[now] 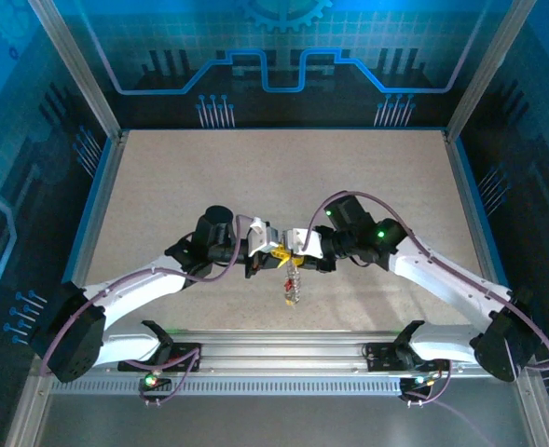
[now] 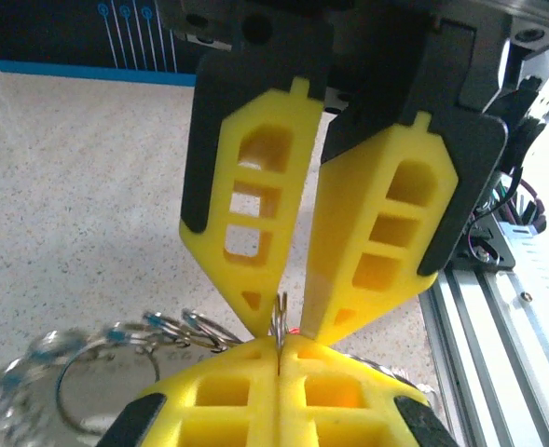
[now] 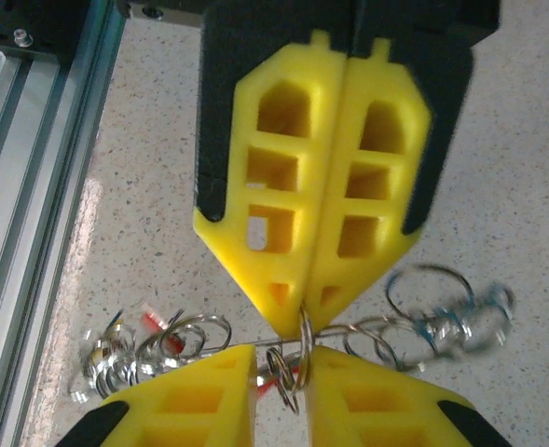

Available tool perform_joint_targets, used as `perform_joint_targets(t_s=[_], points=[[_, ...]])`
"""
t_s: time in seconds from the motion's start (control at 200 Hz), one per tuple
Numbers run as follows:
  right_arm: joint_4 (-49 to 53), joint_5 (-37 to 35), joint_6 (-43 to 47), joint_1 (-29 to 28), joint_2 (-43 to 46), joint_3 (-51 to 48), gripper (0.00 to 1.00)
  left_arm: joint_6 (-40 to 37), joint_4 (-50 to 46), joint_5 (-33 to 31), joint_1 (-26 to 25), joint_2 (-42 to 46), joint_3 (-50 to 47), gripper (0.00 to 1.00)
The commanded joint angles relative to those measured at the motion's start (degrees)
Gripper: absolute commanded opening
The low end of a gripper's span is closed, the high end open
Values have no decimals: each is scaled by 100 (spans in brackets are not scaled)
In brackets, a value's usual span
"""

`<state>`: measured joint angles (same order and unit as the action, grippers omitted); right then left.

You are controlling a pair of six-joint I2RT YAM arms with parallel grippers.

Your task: Put the keys on the keyring

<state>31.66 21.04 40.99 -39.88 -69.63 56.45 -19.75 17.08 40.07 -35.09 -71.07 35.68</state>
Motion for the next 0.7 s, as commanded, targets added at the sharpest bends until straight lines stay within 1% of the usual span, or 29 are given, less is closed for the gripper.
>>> perform_joint_targets(t_s=[0.0,0.11,0.22,0.325,0.39,0.695], points=[[-82,340,-46,170,187,-85,20,304,941,289,77,179,-250,0],[-51,498,-10,244,171,-70,20,421,1553,371,133,192,-484,0],[-9,675,55,255,101,-42,19,439,1884,403,147,177,-627,0],[-19,718,58,252,42,-44,15,519,2264,446,146,148,-751,0],[-19,713,60,258,28,-34,14,605,2505,448,152,122,-822,0],[-45,841,43,253,-92,-21,14,864,3206,510,156,-56,-961,0]])
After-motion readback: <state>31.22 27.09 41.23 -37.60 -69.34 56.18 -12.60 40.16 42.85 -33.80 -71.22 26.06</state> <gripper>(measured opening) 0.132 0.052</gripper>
